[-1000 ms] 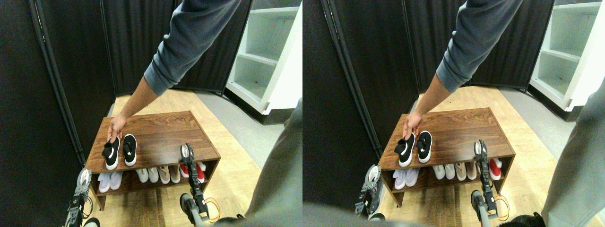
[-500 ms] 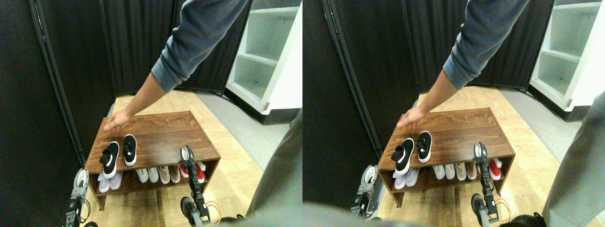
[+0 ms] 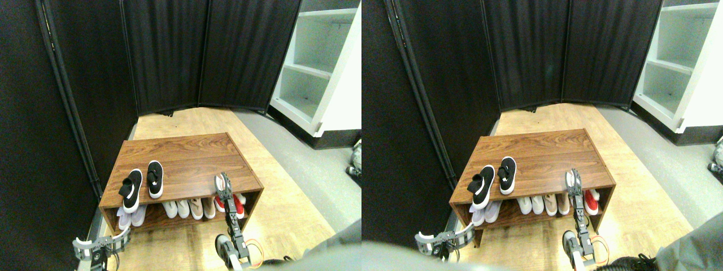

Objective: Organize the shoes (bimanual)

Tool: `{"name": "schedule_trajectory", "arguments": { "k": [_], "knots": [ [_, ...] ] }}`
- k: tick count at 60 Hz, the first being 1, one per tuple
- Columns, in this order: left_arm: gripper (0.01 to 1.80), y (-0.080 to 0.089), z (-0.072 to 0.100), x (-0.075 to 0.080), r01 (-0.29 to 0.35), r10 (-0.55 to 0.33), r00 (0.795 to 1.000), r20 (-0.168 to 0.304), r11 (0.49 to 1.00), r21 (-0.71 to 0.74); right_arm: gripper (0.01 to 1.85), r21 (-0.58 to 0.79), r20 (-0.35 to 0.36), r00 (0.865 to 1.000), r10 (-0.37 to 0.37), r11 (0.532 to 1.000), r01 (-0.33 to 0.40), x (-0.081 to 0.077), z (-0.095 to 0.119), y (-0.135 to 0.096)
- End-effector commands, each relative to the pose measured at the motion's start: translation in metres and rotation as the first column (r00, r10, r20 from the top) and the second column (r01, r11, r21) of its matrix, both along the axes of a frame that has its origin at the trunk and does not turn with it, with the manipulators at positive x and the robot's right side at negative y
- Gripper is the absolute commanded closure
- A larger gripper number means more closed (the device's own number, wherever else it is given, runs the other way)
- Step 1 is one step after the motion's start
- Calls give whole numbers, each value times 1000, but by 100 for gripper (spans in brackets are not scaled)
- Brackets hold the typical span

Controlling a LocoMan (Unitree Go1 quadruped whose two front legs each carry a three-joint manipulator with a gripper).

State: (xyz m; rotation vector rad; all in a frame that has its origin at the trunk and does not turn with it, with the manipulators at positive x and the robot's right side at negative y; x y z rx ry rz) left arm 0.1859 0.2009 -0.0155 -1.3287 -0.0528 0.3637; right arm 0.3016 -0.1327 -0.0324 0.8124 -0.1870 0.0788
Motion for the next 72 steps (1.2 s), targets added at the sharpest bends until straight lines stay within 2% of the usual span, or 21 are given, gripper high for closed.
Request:
{"name": "schedule_trajectory", "arguments": {
  "k": [1,8,15,34,40,51,65,72],
  "knots": [
    [28,-13,10,4,25,-24,998,52,1000,-17,170,9,53,998,18,1000,-19,0,11,4],
    [20,-23,8,11,48,-47,998,47,998,-36,170,7,49,999,14,1000,-15,0,11,3],
    [15,-27,2,26,52,-49,998,40,995,-81,170,3,53,998,18,1000,-18,0,11,3],
    [28,-28,-16,61,96,-91,995,46,988,-124,173,2,72,997,11,1000,-12,1,14,1],
    [30,-30,-25,73,93,-87,995,42,984,-152,171,-2,66,998,9,1000,-9,-1,17,1],
    [26,-33,-36,85,74,-71,997,23,981,-177,170,9,63,998,6,1000,-6,-1,19,-1],
    [29,-39,-50,101,94,-94,996,10,978,-185,169,5,64,998,17,1000,-17,-1,18,-2],
    [30,-42,-53,105,91,-93,996,1,978,-190,170,-7,70,997,16,1000,-16,-2,18,-3]
  ]
}}
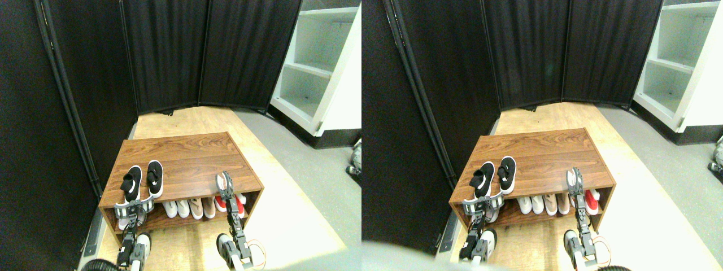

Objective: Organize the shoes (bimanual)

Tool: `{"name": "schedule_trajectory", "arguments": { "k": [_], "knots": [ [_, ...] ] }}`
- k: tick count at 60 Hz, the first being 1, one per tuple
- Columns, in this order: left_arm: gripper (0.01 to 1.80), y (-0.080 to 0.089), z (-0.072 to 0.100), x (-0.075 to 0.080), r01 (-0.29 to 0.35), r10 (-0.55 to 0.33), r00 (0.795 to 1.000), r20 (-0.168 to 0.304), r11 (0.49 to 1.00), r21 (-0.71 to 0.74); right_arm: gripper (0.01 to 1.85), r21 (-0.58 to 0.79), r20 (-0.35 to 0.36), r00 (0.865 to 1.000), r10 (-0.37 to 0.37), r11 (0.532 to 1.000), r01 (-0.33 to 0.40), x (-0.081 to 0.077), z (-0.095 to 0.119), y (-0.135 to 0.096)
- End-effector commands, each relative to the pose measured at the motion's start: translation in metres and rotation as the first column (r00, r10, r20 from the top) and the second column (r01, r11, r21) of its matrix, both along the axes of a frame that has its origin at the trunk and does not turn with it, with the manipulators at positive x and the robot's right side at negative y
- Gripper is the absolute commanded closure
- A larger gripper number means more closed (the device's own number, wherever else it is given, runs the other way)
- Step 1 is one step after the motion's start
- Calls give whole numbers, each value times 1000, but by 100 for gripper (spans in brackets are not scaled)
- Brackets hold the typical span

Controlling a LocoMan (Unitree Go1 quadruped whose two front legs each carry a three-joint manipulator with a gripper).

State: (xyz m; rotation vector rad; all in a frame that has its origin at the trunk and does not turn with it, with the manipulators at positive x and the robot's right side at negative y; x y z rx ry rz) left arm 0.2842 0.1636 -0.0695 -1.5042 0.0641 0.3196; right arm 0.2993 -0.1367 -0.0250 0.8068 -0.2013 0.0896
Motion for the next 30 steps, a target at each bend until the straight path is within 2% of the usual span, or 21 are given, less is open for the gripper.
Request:
{"name": "schedule_trajectory", "arguments": {
  "k": [1,9,16,23,30],
  "knots": [
    [30,-5,1,7,4,-4,1000,19,1000,-4,171,-1,50,999,7,1000,-7,-1,11,1],
    [31,-4,1,12,17,-17,1000,4,999,32,171,-1,51,999,3,1000,-3,-2,9,-3],
    [26,-5,3,14,26,-26,1000,11,1000,13,169,-12,54,999,6,1000,-5,-3,9,-4],
    [28,-4,8,5,43,-44,998,34,999,30,171,-10,55,998,-4,1000,5,-4,9,-6],
    [33,1,14,-7,30,-32,999,37,998,62,171,5,50,999,-12,1000,12,-4,7,-8]
  ]
}}
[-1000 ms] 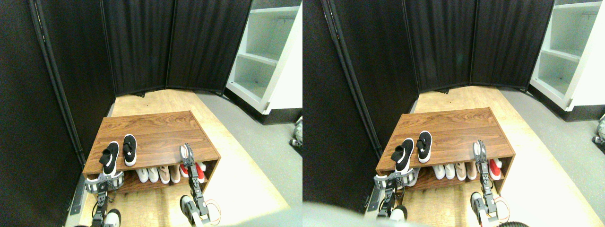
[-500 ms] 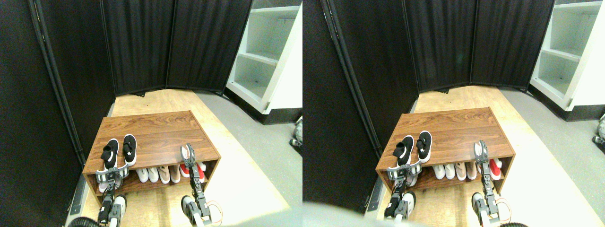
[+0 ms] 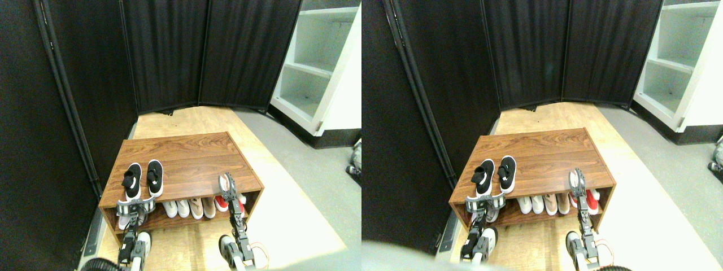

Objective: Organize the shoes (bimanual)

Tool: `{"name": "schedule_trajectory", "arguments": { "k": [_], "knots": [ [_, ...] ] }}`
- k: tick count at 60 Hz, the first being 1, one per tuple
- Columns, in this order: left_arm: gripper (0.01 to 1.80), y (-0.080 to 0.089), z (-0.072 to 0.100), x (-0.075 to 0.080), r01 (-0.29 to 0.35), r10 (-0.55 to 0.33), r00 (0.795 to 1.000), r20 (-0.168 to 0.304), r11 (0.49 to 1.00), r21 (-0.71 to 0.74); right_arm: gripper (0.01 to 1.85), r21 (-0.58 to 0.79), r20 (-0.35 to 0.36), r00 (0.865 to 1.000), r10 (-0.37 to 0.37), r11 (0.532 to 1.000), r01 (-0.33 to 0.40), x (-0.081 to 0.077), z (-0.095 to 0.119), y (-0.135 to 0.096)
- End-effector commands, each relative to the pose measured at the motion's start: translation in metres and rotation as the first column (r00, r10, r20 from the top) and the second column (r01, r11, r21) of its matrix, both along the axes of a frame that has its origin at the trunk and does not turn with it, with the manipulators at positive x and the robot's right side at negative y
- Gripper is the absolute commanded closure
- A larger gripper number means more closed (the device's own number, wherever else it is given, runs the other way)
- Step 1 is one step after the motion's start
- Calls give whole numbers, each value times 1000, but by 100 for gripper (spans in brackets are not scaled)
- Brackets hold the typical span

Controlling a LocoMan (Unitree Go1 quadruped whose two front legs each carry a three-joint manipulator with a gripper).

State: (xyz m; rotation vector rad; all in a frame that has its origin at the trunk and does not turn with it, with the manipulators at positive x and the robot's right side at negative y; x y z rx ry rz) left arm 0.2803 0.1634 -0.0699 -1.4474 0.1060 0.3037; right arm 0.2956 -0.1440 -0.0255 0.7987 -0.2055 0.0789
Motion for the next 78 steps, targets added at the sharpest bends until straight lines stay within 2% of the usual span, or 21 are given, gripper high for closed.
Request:
{"name": "schedule_trajectory", "arguments": {
  "k": [1,5,12,15,19,21,22,23,24,26,29,31,36,40,44,51,57,64,65,73,78],
  "knots": [
    [33,2,15,-5,-10,9,998,64,1000,13,171,12,50,999,-1,1000,0,-1,8,0],
    [36,9,21,-19,1,-3,997,79,1000,25,171,24,57,998,0,1000,-1,-1,7,-1],
    [39,20,32,-45,-47,44,996,72,998,42,174,35,70,997,12,999,-14,1,7,-1],
    [45,29,36,-58,-45,39,996,79,996,79,173,28,66,998,7,1000,-9,2,6,0],
    [52,38,39,-64,-70,61,994,93,993,99,173,41,64,998,10,999,-12,2,6,0],
    [72,49,44,-66,-121,107,987,116,985,121,173,52,68,998,16,998,-19,3,5,1],
    [100,57,47,-65,-180,161,977,139,973,143,173,57,63,998,19,998,-22,3,6,1],
    [110,60,48,-65,-208,184,971,151,965,162,173,57,64,998,21,998,-25,3,6,1],
    [110,60,48,-65,-208,184,971,151,965,162,173,57,64,998,21,998,-25,3,6,1],
    [143,72,54,-63,-259,221,959,179,938,231,172,32,60,998,14,999,-16,3,6,2],
    [175,85,61,-61,-266,202,954,220,911,315,171,28,61,998,14,999,-16,3,6,2],
    [178,87,63,-61,-263,195,954,226,908,326,171,27,62,998,14,1000,-16,3,6,3],
    [180,107,77,-57,-236,144,956,254,894,381,172,27,74,997,22,999,-24,4,6,3],
    [180,115,79,-50,-206,101,962,253,877,433,172,24,73,997,18,1000,-20,3,6,4],
    [180,120,78,-37,-175,59,969,241,851,495,171,26,64,998,17,999,-19,2,7,5],
    [180,116,76,-20,-189,82,972,222,834,519,172,30,67,997,24,999,-26,1,8,7],
    [180,112,73,-4,-135,53,984,170,844,518,170,8,73,997,23,1000,-24,1,8,6],
    [180,106,71,7,-112,55,991,126,852,511,170,15,66,998,20,1000,-21,1,9,7],
    [180,104,70,12,-116,70,992,108,848,517,171,23,67,997,23,999,-25,0,8,7],
    [180,95,63,22,-85,57,996,68,839,537,172,32,75,997,27,999,-29,0,9,8],
    [180,87,55,29,-55,51,998,22,841,539,171,35,74,997,23,999,-26,-1,9,8]
  ]
}}
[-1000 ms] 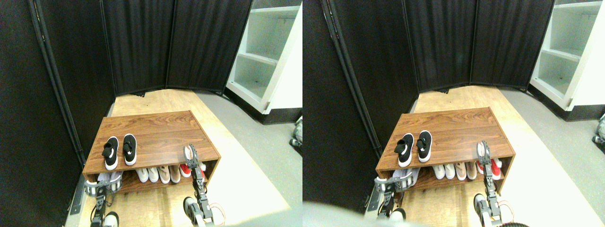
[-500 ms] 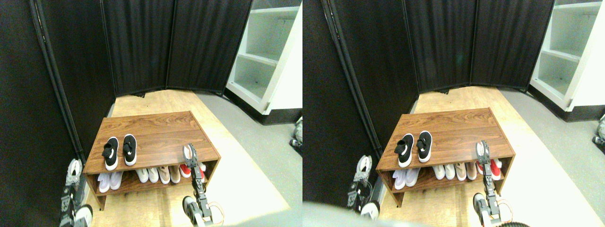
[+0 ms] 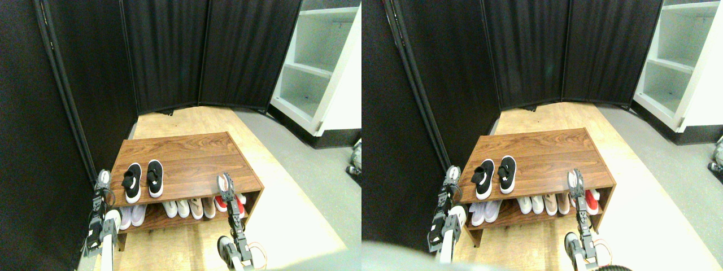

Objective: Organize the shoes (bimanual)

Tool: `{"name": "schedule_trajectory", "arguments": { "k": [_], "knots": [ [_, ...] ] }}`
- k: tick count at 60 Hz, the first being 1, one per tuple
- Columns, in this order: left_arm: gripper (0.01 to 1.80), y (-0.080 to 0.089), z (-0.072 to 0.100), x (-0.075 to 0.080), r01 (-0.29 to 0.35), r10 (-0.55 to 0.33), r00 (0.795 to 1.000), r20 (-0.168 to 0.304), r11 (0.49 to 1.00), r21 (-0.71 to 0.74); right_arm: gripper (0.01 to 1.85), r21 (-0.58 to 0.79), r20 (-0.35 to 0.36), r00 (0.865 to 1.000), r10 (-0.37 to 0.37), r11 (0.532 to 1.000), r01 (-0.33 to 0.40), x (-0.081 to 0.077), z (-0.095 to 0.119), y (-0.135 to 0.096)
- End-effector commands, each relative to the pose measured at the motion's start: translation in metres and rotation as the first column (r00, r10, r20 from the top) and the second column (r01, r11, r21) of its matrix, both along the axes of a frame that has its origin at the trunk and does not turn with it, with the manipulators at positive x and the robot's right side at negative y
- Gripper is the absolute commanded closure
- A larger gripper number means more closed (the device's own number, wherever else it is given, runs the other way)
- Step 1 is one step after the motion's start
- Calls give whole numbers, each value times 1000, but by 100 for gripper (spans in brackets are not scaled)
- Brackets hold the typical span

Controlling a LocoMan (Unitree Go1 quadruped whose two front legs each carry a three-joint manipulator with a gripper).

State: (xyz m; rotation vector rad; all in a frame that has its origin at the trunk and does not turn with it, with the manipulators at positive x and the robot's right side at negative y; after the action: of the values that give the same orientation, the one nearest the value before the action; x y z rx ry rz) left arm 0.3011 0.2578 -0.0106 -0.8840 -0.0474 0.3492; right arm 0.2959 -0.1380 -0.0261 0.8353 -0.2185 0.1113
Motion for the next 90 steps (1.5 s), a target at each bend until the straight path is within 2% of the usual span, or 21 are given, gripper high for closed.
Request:
{"name": "schedule_trajectory", "arguments": {
  "k": [1,7,17,27,31,38,48,53,62,68,76,82,84,90],
  "knots": [
    [180,-9,-6,9,11,-11,1000,-23,1000,15,171,3,50,999,-4,1000,3,-1,10,1],
    [180,-15,-15,15,37,-36,998,-52,999,23,172,-2,54,998,-12,1000,12,-2,11,0],
    [180,-21,-31,25,25,-20,996,-91,998,51,175,10,58,998,-18,1000,17,-4,12,-4],
    [180,-25,-43,28,0,1,993,-114,1000,16,174,4,55,998,-24,1000,24,-7,14,-7],
    [180,-27,-46,27,16,-16,994,-112,1000,3,174,-8,54,998,-32,999,32,-8,14,-8],
    [180,-39,-43,24,49,-51,994,-96,998,-26,176,7,60,998,-23,1000,23,-9,15,-8],
    [180,-61,-37,20,40,-47,996,-75,994,-101,174,25,64,998,-26,999,25,-10,16,-9],
    [180,-73,-37,17,67,-77,994,-83,991,-120,174,15,63,997,-36,999,35,-10,16,-9],
    [180,-82,-36,15,89,-101,990,-95,988,-125,176,18,61,997,-36,999,35,-13,16,-10],
    [180,-79,-36,16,88,-98,991,-95,990,-110,176,14,65,997,-30,999,29,-14,17,-11],
    [180,-62,-35,14,81,-83,995,-62,996,-38,171,24,51,998,-34,999,32,-17,16,-15],
    [180,-41,-29,9,71,-71,997,4,997,24,170,9,50,998,-34,999,33,-20,16,-16],
    [180,-39,-28,8,79,-79,997,14,996,42,171,10,51,998,-33,999,33,-20,16,-16],
    [180,-26,-14,-9,66,-67,995,74,998,25,170,18,54,998,-33,999,32,-20,14,-15]
  ]
}}
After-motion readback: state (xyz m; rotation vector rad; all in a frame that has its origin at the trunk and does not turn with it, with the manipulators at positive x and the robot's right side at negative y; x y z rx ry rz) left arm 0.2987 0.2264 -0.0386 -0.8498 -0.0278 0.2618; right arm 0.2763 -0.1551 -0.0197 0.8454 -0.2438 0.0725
